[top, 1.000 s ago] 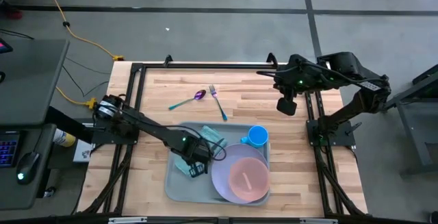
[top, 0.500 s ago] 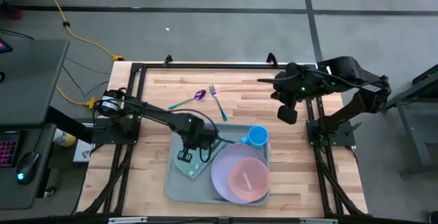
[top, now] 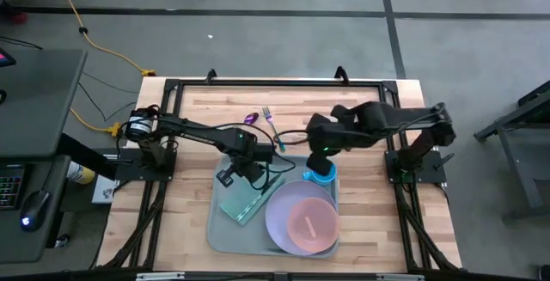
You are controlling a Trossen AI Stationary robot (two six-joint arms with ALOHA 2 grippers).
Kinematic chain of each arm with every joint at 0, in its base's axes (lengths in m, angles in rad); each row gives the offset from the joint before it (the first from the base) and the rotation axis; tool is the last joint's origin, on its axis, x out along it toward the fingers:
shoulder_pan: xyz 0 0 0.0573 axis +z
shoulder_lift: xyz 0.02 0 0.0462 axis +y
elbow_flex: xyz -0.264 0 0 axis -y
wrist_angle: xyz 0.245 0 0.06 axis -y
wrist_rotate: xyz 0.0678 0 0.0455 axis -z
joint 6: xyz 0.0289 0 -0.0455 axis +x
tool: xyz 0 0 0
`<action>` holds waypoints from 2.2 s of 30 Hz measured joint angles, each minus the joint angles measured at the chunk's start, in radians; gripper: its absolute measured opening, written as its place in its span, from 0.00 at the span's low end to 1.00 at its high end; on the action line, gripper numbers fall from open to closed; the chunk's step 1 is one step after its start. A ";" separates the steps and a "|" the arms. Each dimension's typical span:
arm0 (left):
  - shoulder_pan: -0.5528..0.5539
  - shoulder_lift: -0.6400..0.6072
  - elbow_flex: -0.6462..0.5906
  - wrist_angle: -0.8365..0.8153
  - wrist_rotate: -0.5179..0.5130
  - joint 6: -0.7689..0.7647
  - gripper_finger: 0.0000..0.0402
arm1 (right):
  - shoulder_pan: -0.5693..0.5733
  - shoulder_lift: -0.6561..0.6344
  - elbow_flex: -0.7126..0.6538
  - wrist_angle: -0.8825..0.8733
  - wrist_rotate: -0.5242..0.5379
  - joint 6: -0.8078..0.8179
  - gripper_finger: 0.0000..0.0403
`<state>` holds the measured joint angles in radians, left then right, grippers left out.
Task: Set up tray
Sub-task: Adjust the green knife
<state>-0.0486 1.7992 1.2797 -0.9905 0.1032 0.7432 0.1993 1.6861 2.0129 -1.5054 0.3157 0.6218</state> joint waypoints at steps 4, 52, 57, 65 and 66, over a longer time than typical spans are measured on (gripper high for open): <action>-0.002 0.000 0.000 0.002 -0.047 0.133 0.02 | 0.005 0.025 -0.020 -0.054 -0.028 0.140 0.00; 0.049 0.001 0.000 0.207 0.018 0.596 0.02 | 0.158 0.414 -0.388 1.217 -0.291 0.049 0.00; 0.050 0.001 0.000 0.240 0.016 0.597 0.02 | 0.132 0.414 -0.435 1.310 -0.286 0.051 0.00; 0.062 0.001 0.000 0.251 -0.058 0.613 0.02 | 0.127 0.414 -0.453 1.391 -0.251 0.042 0.00; 0.070 0.001 0.000 0.251 -0.055 0.606 0.02 | 0.127 0.414 -0.453 1.400 -0.254 0.041 0.00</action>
<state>0.0213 1.8004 1.2793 -0.7398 0.0483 1.3492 0.3264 2.1002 1.5600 -0.1059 0.0619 0.6628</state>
